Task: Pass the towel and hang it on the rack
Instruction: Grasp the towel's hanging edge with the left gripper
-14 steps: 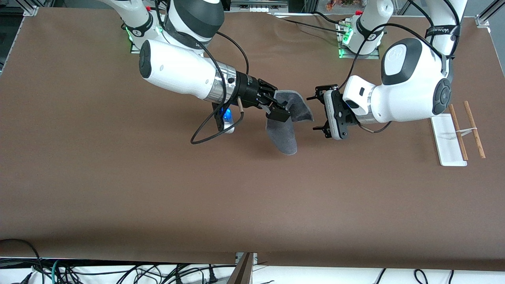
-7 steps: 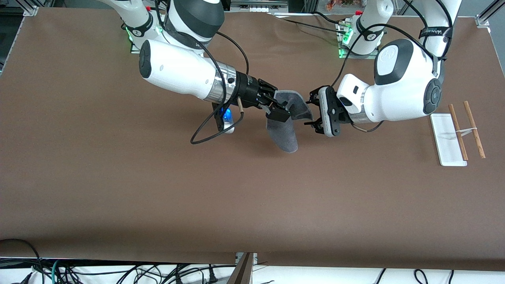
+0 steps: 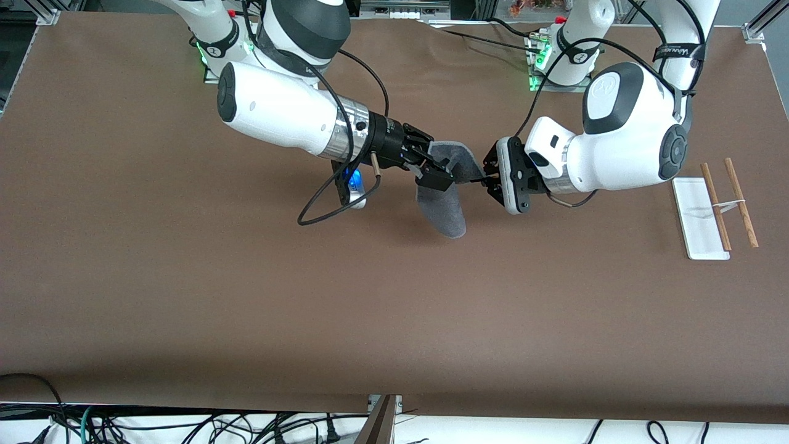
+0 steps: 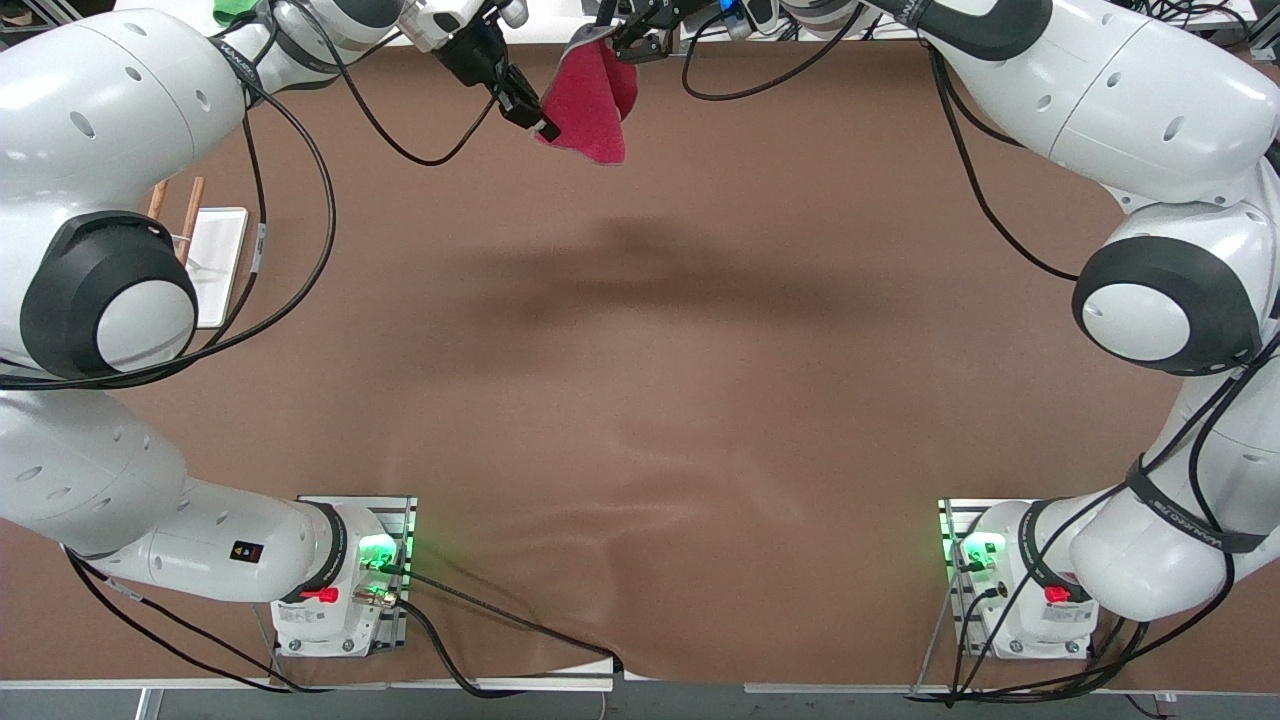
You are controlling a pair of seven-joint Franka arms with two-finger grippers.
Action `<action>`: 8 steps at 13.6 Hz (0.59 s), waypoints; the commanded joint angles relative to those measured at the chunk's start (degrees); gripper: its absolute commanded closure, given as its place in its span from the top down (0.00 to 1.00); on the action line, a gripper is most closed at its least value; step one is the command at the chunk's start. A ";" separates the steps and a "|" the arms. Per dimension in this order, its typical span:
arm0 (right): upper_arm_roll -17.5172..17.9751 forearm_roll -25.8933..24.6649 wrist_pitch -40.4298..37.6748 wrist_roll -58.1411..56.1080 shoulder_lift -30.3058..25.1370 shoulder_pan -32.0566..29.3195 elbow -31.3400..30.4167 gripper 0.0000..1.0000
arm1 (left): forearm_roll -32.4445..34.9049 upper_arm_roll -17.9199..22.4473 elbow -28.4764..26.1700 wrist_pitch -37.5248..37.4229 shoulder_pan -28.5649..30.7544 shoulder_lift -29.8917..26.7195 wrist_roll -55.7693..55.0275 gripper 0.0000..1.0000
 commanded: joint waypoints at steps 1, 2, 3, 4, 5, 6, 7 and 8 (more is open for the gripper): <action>0.02 0.92 0.35 0.66 0.42 0.29 1.23 0.00 | -1.54 -0.29 -0.62 0.53 0.22 -0.34 1.77 0.00; 0.02 1.01 0.35 0.57 0.42 0.20 1.23 0.00 | -1.54 -0.29 -0.54 0.53 0.22 -0.34 1.77 0.00; -0.07 1.01 0.35 0.22 0.50 -0.15 1.23 0.00 | -1.54 -0.29 -0.53 0.44 0.22 -0.34 1.77 0.00; -0.07 1.01 0.35 0.04 0.59 -0.41 1.23 0.01 | -1.54 -0.29 -0.53 0.44 0.22 -0.34 1.77 0.00; -0.16 1.10 0.35 -0.05 0.59 -0.50 1.31 0.32 | -1.54 -0.29 -0.45 0.53 0.31 -0.34 1.77 0.00; -0.16 1.10 0.35 0.04 0.77 -0.94 1.66 0.83 | -1.54 -0.29 -0.45 0.44 0.31 -0.34 1.77 0.00; -0.16 1.53 0.26 0.13 0.86 -1.38 2.01 1.00 | -1.54 -0.29 -0.45 0.35 0.31 -0.34 1.77 0.00; -0.24 2.58 -0.08 0.13 0.77 -2.43 2.10 1.00 | -1.54 -0.29 -0.45 0.18 0.40 -0.43 1.85 0.00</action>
